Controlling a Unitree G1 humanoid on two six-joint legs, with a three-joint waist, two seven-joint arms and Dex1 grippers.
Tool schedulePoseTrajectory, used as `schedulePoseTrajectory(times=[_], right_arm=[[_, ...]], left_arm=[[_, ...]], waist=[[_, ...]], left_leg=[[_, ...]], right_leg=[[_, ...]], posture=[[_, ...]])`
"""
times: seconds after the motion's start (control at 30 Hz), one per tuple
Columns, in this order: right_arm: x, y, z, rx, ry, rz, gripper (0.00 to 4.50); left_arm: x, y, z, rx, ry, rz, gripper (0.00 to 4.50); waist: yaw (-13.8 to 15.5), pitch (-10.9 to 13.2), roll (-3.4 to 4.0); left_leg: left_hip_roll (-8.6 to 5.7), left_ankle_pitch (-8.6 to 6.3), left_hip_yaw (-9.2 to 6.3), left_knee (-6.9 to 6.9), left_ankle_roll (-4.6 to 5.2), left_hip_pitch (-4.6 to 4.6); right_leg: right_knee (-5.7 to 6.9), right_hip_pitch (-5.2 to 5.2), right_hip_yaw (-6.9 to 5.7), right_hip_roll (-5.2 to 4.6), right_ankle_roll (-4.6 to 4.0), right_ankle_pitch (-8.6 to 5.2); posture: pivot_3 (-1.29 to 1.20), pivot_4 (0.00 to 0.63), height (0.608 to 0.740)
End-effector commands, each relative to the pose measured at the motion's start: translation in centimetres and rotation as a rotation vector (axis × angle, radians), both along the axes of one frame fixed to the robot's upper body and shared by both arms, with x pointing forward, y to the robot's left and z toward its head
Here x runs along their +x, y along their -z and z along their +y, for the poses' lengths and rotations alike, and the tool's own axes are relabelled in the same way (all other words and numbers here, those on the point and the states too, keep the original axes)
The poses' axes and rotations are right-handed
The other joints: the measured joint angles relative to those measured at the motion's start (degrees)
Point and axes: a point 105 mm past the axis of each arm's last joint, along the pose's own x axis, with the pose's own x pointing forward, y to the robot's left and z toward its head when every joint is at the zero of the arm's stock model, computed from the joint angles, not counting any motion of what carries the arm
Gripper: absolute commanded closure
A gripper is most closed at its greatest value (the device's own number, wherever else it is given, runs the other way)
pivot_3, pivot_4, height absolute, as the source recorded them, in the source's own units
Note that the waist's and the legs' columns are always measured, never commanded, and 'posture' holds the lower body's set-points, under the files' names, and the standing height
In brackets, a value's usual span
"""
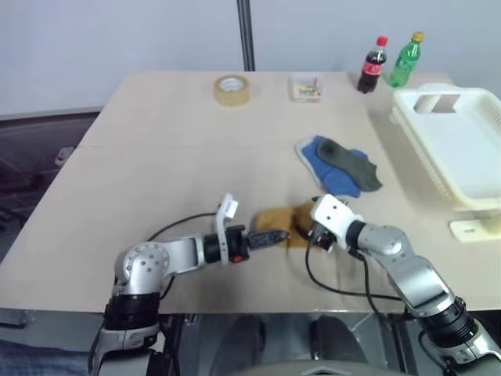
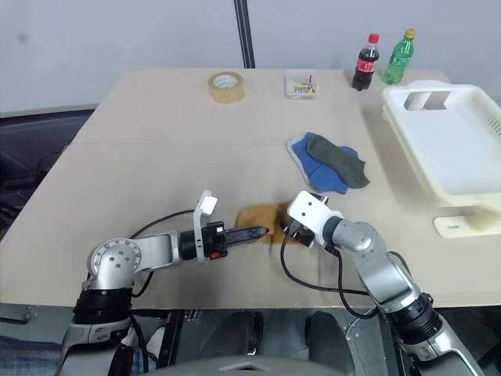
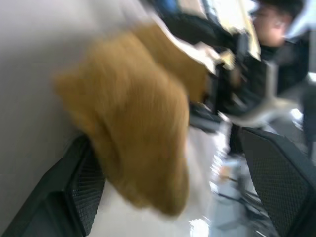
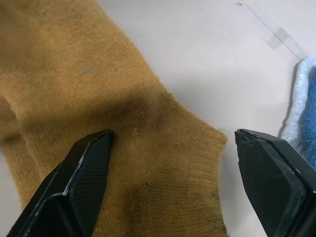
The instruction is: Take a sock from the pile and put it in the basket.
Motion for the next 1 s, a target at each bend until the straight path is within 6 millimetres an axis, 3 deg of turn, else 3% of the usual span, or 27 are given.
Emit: schedulePoseTrajectory(times=[0.03, 0.5, 0.83, 1.0], right_arm=[[0.4, 0.8, -0.9, -0.041, 0.046, 0.014, 0.38], [0.5, 0.6, -1.2, -0.058, 0.042, 0.009, 0.38], [0.4, 0.7, -1.7, -0.073, 0.062, 0.002, 0.38], [0.3, 0.9, -1.7, -0.079, 0.065, 0.002, 0.38]], left_arm=[[0.3, -2.2, 0.2, -0.121, -0.011, -0.051, 0.11], [0.7, -4.0, -0.7, -0.205, -0.012, -0.148, 0.11], [1.9, -4.1, 0.4, -0.149, -0.045, -0.222, 0.11], [1.9, -3.2, 1.2, -0.108, -0.042, -0.184, 0.11]], waist=[[0.0, 0.0, -0.04], [0.1, 0.1, -0.10], [0.1, 0.2, -0.10], [0.1, 0.2, -0.09]], left_leg=[[0.00, 0.00, -0.01, 0.00, 0.00, 0.00], [-0.01, 0.00, -0.01, -0.03, -0.01, -0.05], [-0.02, 0.00, -0.03, -0.08, -0.01, -0.12], [-0.02, 0.00, -0.08, -0.10, -0.01, -0.16]], right_leg=[[-0.01, 0.00, -0.01, -0.01, 0.00, 0.00], [-0.12, 0.00, -0.03, -0.06, -0.01, 0.00], [-0.22, -0.03, -0.06, -0.07, -0.01, 0.00], [-0.26, -0.05, -0.11, -0.09, -0.01, 0.00]], posture=[[0.00, 0.150, 0.738], [0.00, 0.150, 0.738], [0.00, 0.150, 0.738], [0.00, 0.150, 0.738]])
